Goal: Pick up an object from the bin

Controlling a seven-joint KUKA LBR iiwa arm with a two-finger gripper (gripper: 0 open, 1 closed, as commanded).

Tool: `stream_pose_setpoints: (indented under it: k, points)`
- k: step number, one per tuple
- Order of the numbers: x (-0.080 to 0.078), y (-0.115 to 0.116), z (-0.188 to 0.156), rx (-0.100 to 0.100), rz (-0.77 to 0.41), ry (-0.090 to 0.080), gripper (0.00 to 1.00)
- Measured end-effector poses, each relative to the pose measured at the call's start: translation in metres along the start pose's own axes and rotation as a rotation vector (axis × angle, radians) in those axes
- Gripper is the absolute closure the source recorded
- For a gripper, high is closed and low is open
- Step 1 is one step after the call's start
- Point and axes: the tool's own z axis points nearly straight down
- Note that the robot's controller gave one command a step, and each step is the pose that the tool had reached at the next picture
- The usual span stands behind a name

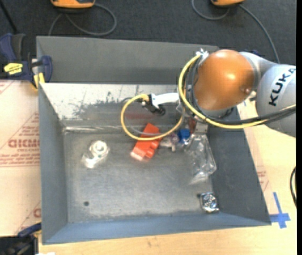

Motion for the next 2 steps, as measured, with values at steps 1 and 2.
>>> stream_pose_setpoints:
  k: [1, 2]
  points:
    - [-0.0002, 0.0001, 0.0004, 0.001, -0.002, 0.001, 1.00]
    - [-0.0004, 0.0001, 0.0009, 0.002, -0.003, 0.002, 1.00]
